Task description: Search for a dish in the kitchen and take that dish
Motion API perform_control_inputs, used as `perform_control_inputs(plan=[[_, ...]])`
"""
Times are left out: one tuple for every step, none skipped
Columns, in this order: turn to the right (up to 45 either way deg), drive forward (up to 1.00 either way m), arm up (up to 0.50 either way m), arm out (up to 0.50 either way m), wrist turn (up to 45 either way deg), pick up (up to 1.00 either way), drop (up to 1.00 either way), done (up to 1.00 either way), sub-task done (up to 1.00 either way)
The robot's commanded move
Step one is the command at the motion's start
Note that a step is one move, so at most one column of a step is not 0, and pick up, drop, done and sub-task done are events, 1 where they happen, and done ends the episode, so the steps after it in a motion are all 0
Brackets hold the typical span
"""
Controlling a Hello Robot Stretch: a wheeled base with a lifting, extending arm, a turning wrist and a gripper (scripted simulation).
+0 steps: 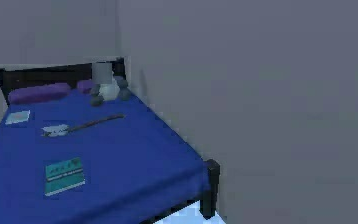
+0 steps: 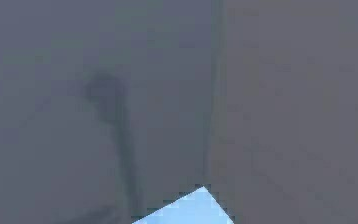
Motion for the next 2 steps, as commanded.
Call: perform_control_inputs(plan=[[-45.0, 0.00, 0.00, 0.00, 0.0, 0.00, 0.00, 0.00, 0.00], [-45.0, 0.00, 0.00, 0.00, 0.0, 0.00, 0.00, 0.00, 0.00]])
